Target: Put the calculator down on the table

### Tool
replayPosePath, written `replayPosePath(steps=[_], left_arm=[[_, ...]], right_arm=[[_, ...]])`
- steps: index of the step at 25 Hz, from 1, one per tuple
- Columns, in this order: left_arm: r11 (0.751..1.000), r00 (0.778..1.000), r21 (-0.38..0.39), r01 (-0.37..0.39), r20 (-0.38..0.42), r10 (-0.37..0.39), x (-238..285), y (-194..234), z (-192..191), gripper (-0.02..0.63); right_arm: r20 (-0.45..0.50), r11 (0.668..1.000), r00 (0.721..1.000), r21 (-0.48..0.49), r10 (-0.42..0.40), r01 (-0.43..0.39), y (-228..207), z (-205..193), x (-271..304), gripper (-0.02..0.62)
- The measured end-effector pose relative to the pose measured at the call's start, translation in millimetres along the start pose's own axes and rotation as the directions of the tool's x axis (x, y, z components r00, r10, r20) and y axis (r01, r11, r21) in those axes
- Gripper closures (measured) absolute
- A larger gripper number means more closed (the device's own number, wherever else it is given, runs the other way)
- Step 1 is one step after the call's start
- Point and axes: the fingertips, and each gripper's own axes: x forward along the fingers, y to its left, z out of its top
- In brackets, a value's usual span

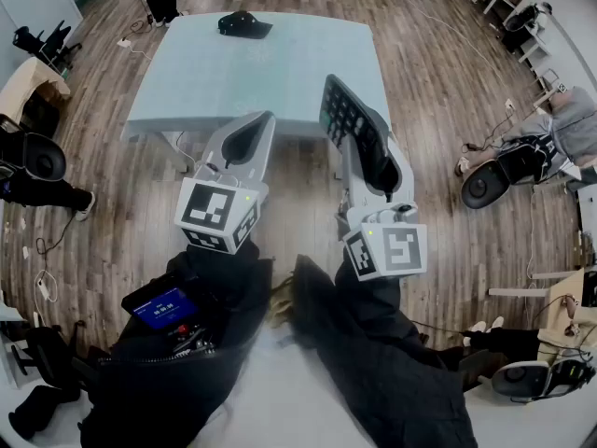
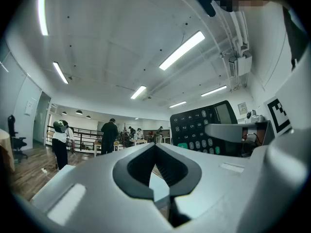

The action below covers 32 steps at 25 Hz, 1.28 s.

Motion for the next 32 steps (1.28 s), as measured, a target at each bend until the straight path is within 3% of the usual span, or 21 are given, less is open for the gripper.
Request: replayPosePath(steps=[12,20,32], left_arm=[[1.0,1.0,-0.006,-0.01,-0.022,0.009,6,2,-3,0.607],[0.999,0.999,-0.014,-0.031,-0.034,0.031,7,6,-5,0.607],[0.999,0.997,-0.003,-0.047,-0.059,0.047,20,-29,-34,0.607]], right_arm=[[-0.014,1.0,1.0,0.014,0.007,-0.006,-3,-2,5,0.476],[0.023,0.996,1.0,0.089,0.021,-0.023,-8,0,7,0.476],[0.027,0.988,0.999,0.148,0.044,-0.047,-37,-23,-17,0.476]])
